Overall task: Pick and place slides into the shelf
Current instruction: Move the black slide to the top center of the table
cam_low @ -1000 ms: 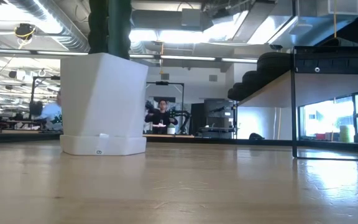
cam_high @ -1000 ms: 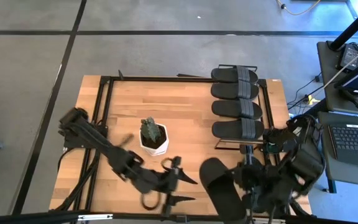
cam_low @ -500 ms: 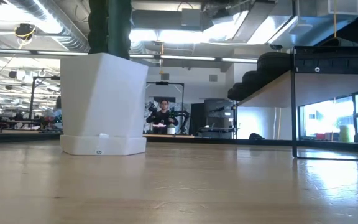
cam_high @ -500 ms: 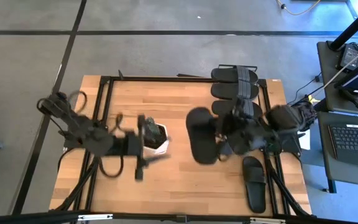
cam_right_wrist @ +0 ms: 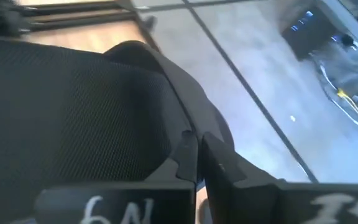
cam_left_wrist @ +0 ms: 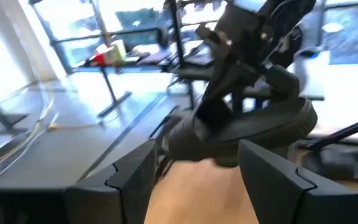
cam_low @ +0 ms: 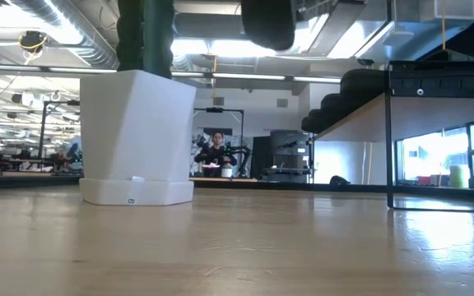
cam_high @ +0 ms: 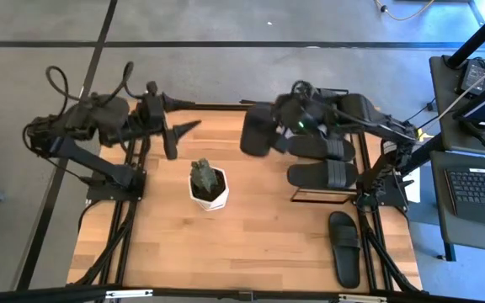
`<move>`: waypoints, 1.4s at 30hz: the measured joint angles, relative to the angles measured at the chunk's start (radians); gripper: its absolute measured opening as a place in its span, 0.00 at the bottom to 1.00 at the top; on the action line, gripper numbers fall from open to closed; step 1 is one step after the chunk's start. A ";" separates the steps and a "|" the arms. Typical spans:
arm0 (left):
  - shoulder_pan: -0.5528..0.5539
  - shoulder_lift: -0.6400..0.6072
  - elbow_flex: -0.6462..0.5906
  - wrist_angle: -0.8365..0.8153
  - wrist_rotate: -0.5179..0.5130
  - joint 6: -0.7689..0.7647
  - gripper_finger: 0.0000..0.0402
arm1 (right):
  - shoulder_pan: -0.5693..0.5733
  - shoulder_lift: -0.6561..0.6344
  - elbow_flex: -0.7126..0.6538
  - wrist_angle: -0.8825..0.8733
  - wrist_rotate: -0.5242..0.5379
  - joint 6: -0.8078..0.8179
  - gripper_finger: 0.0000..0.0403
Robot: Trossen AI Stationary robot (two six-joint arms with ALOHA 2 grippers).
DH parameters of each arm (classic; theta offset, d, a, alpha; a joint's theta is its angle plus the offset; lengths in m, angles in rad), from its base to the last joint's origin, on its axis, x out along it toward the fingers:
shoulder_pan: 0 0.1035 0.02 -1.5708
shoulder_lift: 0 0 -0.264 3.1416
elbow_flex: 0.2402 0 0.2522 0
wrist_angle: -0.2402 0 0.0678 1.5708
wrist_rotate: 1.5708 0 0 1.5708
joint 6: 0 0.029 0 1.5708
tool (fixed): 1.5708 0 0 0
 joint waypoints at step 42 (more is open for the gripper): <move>0.692 -0.213 -0.792 0.407 0.411 -0.004 0.54 | -0.293 0.058 -0.951 1.081 -0.175 -0.045 0.03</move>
